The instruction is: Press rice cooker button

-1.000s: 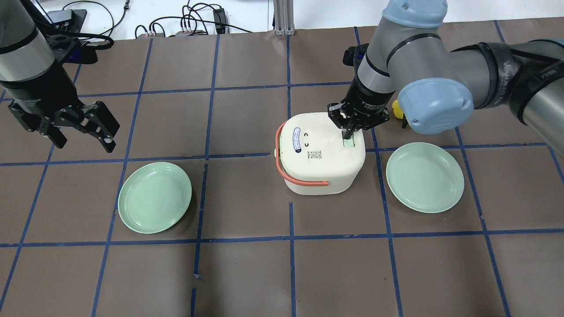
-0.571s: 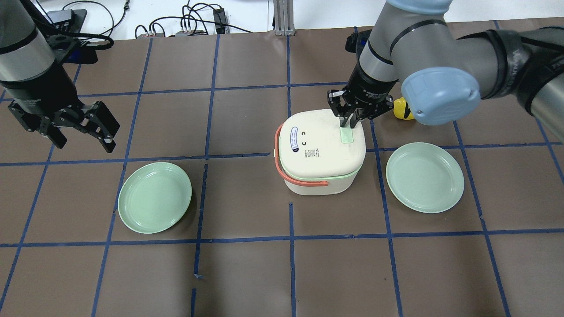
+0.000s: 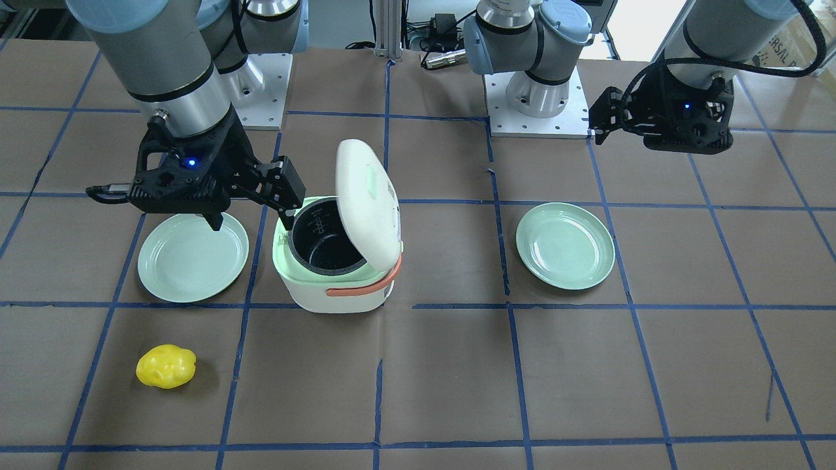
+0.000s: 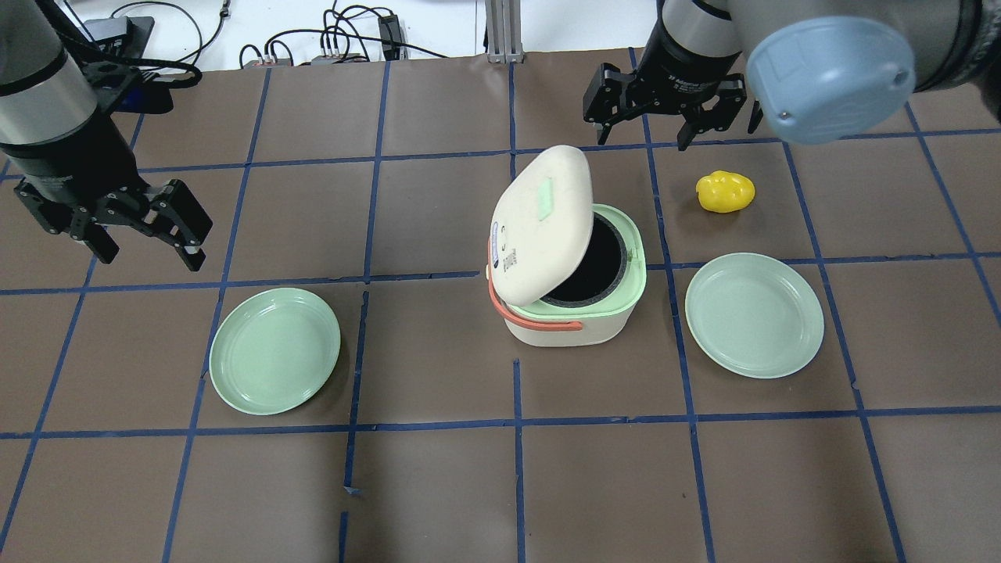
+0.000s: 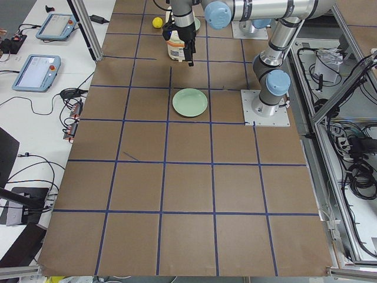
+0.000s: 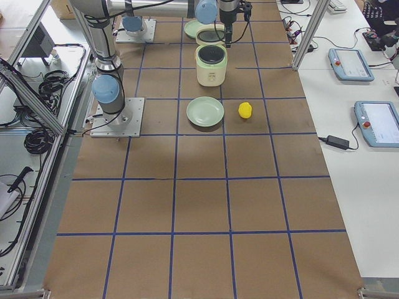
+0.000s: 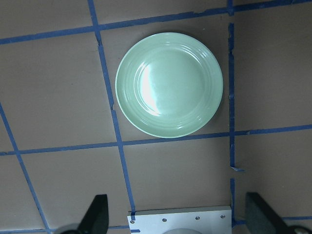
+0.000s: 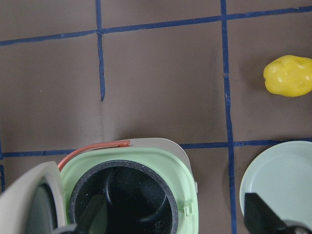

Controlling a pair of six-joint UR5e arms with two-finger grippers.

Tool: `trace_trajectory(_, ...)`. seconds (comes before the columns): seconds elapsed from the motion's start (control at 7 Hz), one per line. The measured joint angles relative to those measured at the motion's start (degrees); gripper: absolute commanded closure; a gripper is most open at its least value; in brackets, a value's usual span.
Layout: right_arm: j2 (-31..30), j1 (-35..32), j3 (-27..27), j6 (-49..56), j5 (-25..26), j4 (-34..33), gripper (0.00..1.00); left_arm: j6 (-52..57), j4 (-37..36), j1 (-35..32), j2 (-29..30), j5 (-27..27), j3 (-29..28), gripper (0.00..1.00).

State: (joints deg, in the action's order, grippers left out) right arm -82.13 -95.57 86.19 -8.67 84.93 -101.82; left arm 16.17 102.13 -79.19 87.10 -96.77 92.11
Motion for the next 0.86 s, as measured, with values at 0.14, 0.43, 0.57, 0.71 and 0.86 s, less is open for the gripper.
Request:
trace_trajectory(0.14, -0.2, 0.2, -0.6, 2.2, 1.5, 0.7, 0.00, 0.0, 0.0, 0.0, 0.0, 0.0, 0.0, 0.00)
trace_trajectory(0.43, -1.0, 0.5, -0.5, 4.9, 2.8, 1.4, 0.00, 0.0, 0.0, 0.0, 0.0, 0.0, 0.0, 0.00)
trace_trajectory(0.57, -1.2, 0.7, -0.4, 5.3, 2.7, 2.6, 0.00, 0.0, 0.0, 0.0, 0.0, 0.0, 0.0, 0.00)
trace_trajectory(0.71, -1.3, 1.1, -0.3, 5.6, 2.6, 3.7, 0.00, 0.0, 0.0, 0.0, 0.0, 0.0, 0.0, 0.00)
trace_trajectory(0.86, -1.3, 1.4, -0.3, 6.4, 2.6, 4.4, 0.00, 0.0, 0.0, 0.0, 0.0, 0.0, 0.0, 0.00)
